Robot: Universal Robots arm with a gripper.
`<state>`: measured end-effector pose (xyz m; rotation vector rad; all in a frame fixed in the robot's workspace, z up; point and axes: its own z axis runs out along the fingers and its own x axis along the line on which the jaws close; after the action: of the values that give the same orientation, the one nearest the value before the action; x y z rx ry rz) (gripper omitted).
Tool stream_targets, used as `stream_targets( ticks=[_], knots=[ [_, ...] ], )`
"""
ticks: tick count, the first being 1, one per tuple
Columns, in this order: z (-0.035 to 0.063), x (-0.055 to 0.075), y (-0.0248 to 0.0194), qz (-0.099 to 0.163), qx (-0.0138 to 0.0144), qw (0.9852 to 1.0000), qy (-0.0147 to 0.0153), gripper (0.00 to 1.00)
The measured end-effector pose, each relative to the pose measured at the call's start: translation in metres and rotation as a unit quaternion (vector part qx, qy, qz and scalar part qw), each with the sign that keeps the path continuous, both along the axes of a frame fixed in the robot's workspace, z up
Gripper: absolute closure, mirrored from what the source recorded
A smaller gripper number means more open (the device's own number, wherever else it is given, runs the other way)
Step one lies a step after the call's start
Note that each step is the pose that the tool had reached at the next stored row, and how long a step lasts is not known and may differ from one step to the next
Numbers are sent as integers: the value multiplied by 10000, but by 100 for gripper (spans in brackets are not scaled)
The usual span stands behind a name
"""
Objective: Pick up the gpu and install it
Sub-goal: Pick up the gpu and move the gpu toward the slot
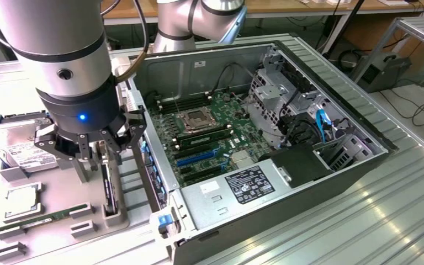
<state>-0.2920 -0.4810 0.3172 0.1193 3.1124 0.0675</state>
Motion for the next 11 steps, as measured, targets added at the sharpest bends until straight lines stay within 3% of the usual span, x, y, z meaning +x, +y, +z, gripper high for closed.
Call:
stream_targets(
  ticks=[11],
  knots=[
    [-53,-5,28,0,0,10000,0,58]
  ],
)
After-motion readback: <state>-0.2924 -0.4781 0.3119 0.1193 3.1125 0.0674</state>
